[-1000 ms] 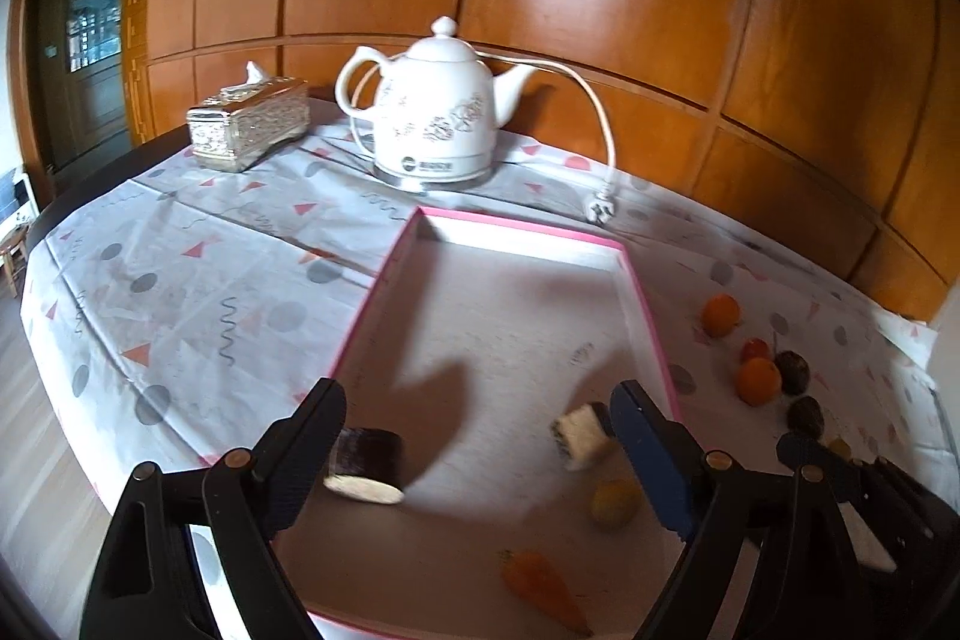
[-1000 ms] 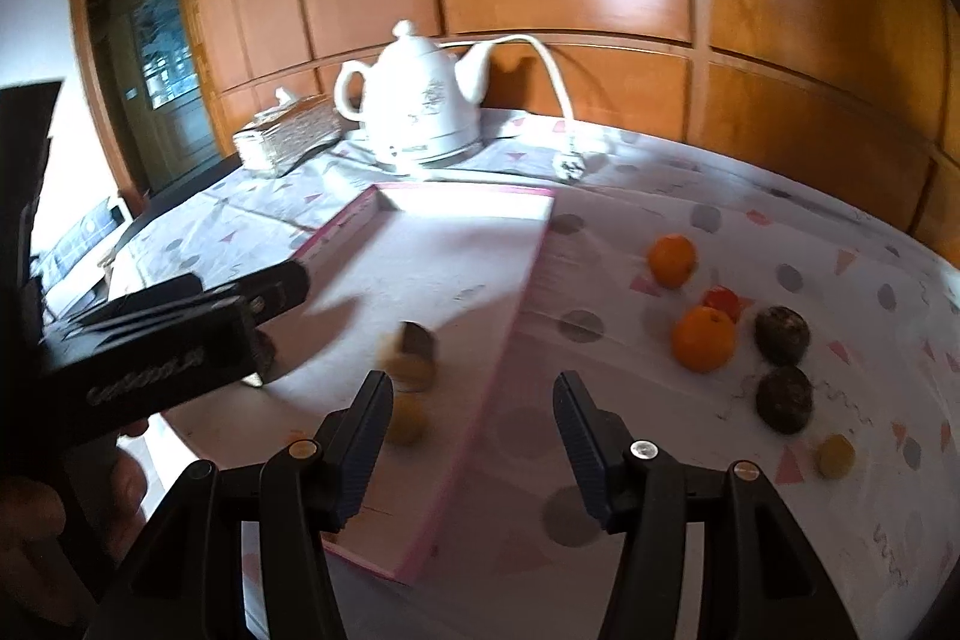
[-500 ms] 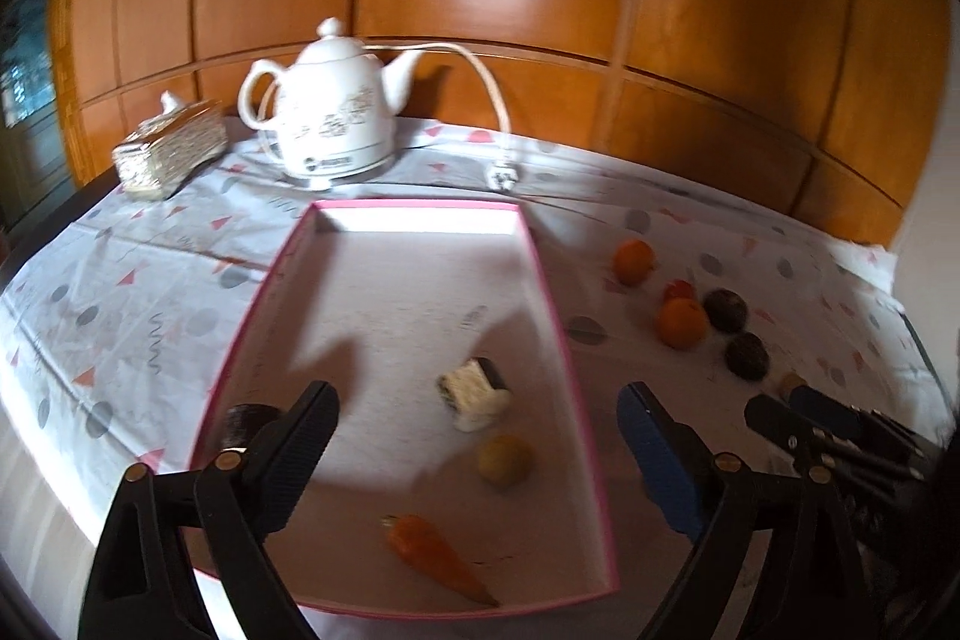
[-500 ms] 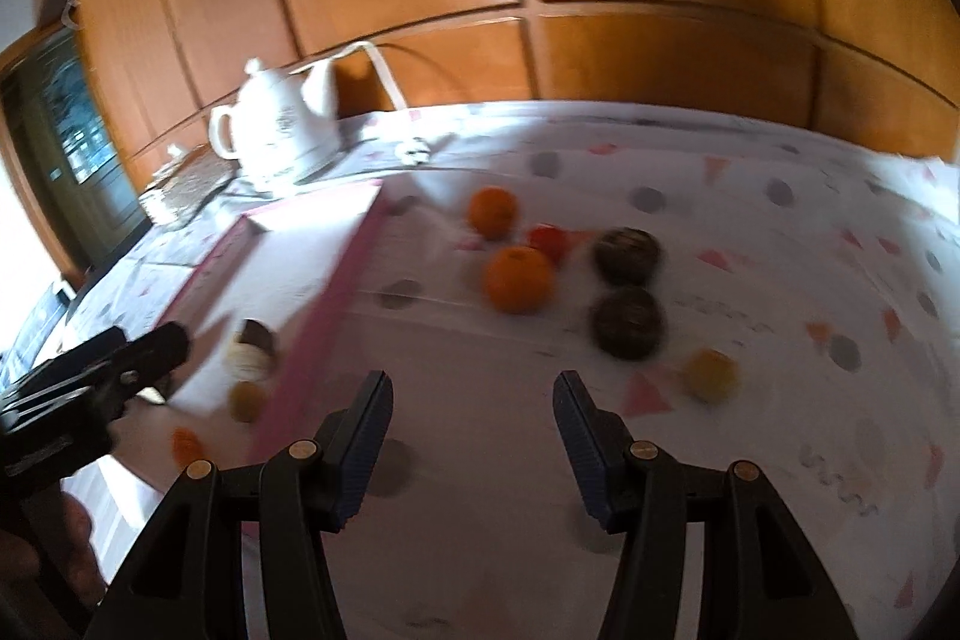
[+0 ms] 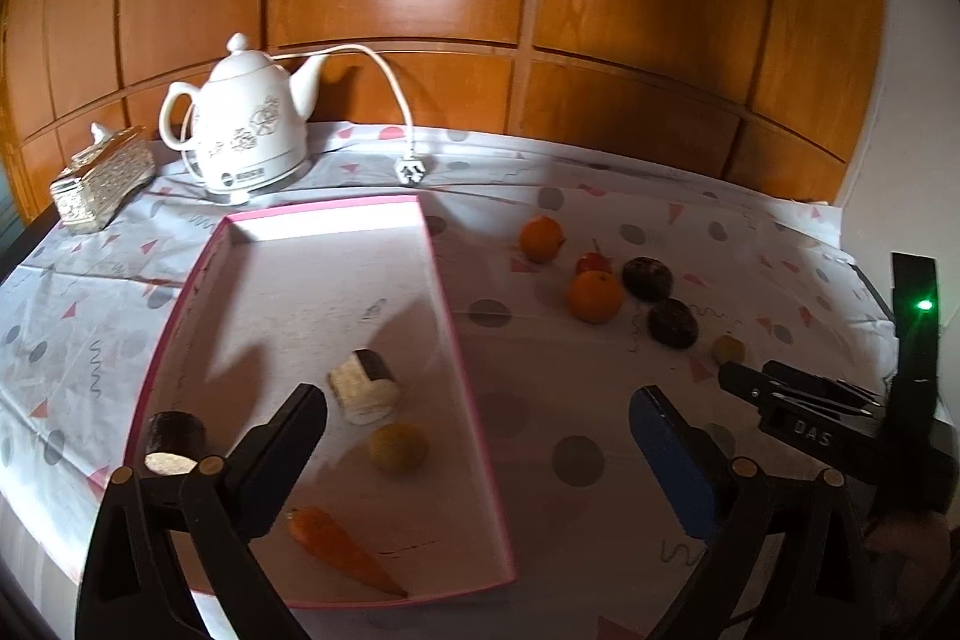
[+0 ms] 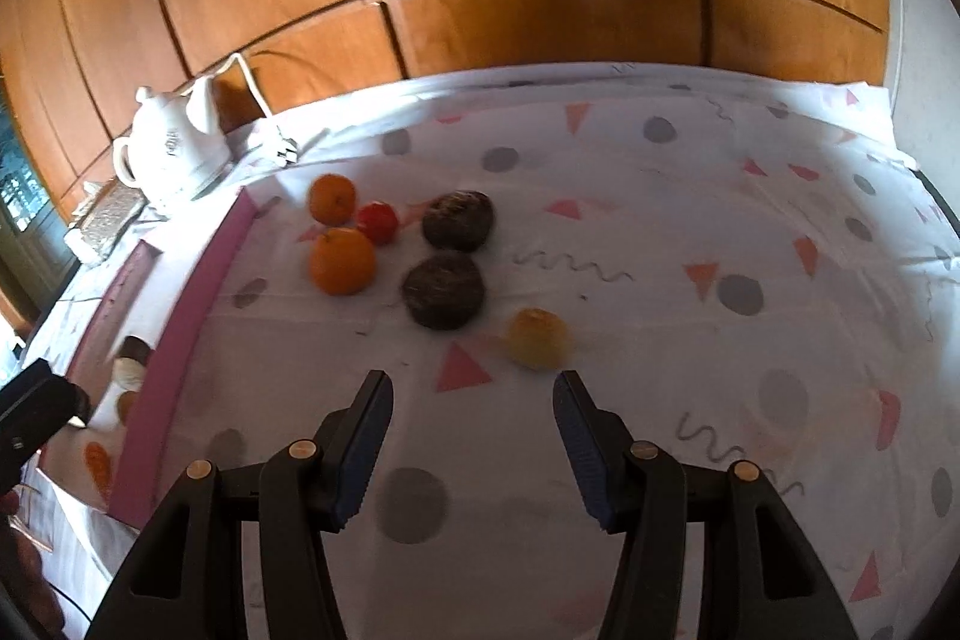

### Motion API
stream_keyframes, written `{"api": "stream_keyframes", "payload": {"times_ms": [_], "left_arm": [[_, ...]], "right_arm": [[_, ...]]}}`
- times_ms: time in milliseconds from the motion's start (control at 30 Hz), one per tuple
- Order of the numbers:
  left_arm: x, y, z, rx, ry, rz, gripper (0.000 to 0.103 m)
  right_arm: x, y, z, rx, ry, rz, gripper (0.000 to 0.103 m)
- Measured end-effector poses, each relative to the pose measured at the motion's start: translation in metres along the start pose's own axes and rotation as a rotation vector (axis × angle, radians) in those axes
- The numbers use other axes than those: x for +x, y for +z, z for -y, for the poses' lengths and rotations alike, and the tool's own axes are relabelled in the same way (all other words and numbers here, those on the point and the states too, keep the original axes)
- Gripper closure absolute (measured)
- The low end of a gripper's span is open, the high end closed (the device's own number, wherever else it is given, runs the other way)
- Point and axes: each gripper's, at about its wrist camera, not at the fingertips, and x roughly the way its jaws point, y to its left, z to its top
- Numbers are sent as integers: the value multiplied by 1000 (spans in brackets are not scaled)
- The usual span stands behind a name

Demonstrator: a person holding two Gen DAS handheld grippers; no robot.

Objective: Organize fruits
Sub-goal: 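Move the right tool back to the produce and grasp another yellow round fruit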

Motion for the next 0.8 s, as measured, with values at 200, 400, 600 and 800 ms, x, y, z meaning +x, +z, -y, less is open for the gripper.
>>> {"api": "stream_keyframes", "payload": {"times_ms": [200,400,600,800], "left_arm": [[5,1,14,39,-39,-16,1],[12,3,26,69,-65,-34,0],[19,8,32,74,-74,-43,0],[26,11,38,76,-88,-54,0]], "right_arm": [[0,1,8,-1,-14,3,47],[7,9,4,-44,-17,3,47],[20,20,-1,-79,-10,-6,47],[29,15,13,-40,-39,-21,47]]}}
